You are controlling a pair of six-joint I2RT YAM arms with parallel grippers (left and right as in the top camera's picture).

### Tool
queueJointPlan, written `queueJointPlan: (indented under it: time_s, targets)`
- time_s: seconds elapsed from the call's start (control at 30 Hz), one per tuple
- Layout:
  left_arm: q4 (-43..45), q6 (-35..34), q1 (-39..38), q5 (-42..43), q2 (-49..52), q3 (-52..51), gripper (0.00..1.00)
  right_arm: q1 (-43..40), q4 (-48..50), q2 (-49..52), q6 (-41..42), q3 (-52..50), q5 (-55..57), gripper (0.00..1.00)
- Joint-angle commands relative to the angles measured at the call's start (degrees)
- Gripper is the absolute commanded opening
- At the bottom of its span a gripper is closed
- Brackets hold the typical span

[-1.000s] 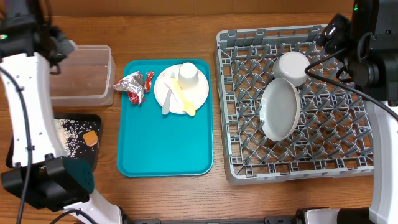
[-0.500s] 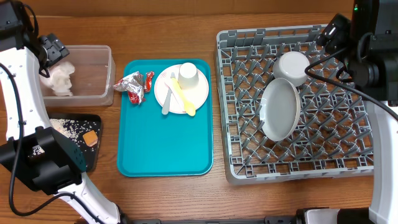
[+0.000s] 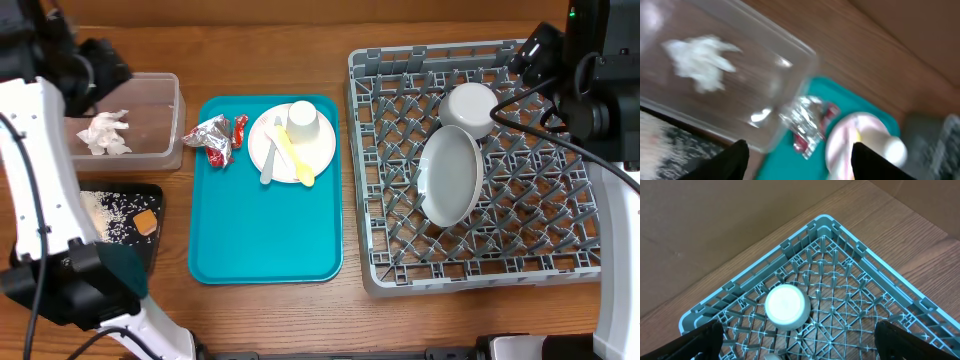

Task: Sort waste into correct bins and load items into the dishwasher rack
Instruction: 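Move the left gripper back to the silver foil wrapper on the tray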

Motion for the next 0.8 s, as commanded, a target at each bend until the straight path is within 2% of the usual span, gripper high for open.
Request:
queueJointPlan:
  time_s: [0.0,0.13,0.27,0.37,0.53,0.67,0.77]
  targets:
    - [-2.6,1.9,-6.6,2.8,-0.2,-0.2,0.7,0.0,0.2,0.1,0.2,0.8,0.8,1.0]
    - [-5.7,0.6,-14.6,-5.7,2.6,-1.2,0.69,0.0,0.2,0.1,0.2,0.8,0.8,1.0]
    - [-8.6,-3.7,-19.6,-9.1,7.0,-1.2,0.49,0.0,0.2,0.1,0.2,0.8,0.8,1.0]
    - [-9.5,-5.5,-22.0,-10.2,11.1,-1.2,0.44,0.0,0.2,0.1,0.2,0.8,0.8,1.0]
    - [-10.1,-8.9,-22.6,-13.1,17.4,-1.2,0.54,0.0,0.2,0.1,0.2,0.8,0.8,1.0]
    - [-10.1,-10.7,-20.9,-13.3,20.3,-1.2,0.69,0.0,0.2,0.1,0.2,0.8,0.8,1.0]
    - [-10.2,-12.5,-19.5,-14.8,21.5,-1.2,0.71,0.0,0.2,0.1,0.2,0.8,0.8,1.0]
